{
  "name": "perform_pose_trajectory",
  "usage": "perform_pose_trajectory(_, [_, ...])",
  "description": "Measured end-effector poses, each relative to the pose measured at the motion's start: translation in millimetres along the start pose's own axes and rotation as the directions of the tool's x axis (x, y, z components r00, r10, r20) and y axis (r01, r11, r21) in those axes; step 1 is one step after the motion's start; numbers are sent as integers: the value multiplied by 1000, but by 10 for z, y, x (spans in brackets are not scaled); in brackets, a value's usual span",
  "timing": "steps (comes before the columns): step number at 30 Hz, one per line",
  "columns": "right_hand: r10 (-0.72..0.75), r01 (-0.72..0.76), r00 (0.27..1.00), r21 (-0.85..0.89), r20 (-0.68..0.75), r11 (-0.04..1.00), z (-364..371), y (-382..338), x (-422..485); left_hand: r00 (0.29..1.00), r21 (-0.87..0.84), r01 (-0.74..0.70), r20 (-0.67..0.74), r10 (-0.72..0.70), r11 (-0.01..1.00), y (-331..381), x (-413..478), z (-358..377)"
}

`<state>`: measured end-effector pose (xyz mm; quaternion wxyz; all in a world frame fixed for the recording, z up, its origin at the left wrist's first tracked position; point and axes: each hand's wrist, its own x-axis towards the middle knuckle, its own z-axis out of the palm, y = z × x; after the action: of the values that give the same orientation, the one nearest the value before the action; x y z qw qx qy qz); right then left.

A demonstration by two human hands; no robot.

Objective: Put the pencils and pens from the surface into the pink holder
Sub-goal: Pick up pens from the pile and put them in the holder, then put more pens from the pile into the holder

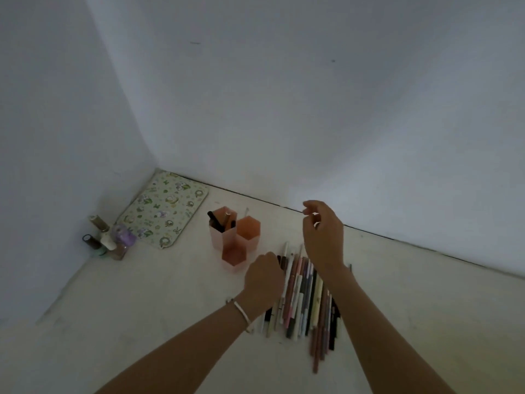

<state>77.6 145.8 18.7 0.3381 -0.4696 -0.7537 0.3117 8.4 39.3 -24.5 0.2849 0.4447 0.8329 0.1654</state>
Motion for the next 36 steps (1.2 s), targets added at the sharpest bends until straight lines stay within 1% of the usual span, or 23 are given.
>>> perform_pose_trajectory(2, [9,-8,1000,-31,9,999,-92,132,-38,998,88,60,13,-61,994,-42,57,138])
perform_pose_trajectory(5, [31,-30,999,-54,16,998,-185,292,-97,988,103,151,5,-152,983,-70,125,239])
perform_pose_trajectory(12, [100,-98,994,-39,43,994,-172,481,-167,965,0,257,61,-256,967,-65,258,251])
perform_pose_trajectory(14, [104,-103,993,-15,64,995,-127,473,-179,959,-24,272,85,-269,962,-75,273,252])
perform_pose_trajectory(16, [106,-107,992,12,74,994,-81,455,-175,963,-62,266,68,-261,962,-81,238,225])
perform_pose_trajectory(18, [112,-113,992,4,58,994,-46,446,-137,974,-152,223,3,-225,963,-78,196,127])
perform_pose_trajectory(20, [151,-146,985,-62,86,987,20,441,-67,979,-283,145,-100,-180,948,-62,163,-95])
perform_pose_trajectory(21, [191,-175,972,-119,135,977,64,450,-33,974,-340,102,-156,-163,935,-39,148,-248])
perform_pose_trajectory(23, [289,-219,919,-260,268,940,214,460,3,946,-426,3,-291,-141,905,1,110,-597])
perform_pose_trajectory(25, [349,-180,860,-418,373,891,394,458,-13,902,-512,-104,-409,-136,853,36,52,-923])
perform_pose_trajectory(26, [366,-145,842,-487,396,861,480,451,-34,881,-539,-143,-451,-141,830,40,18,-1061])
perform_pose_trajectory(27, [371,-101,837,-554,401,827,560,439,-63,865,-555,-164,-479,-152,815,18,-9,-1173])
perform_pose_trajectory(30, [329,25,870,-700,367,714,726,438,-137,847,-631,-199,-496,-193,750,-92,-61,-1364])
perform_pose_trajectory(31, [322,27,878,-710,353,704,764,435,-151,840,-645,-210,-504,-203,734,-130,-69,-1394])
perform_pose_trajectory(33, [343,-29,881,-686,327,727,777,410,-134,812,-653,-241,-541,-219,718,-170,-74,-1430])
perform_pose_trajectory(34, [366,-89,879,-649,306,756,769,373,-95,791,-652,-263,-568,-229,711,-199,-69,-1456])
perform_pose_trajectory(36, [413,-243,877,-515,245,822,684,267,57,734,-640,-315,-632,-247,701,-269,-28,-1519])
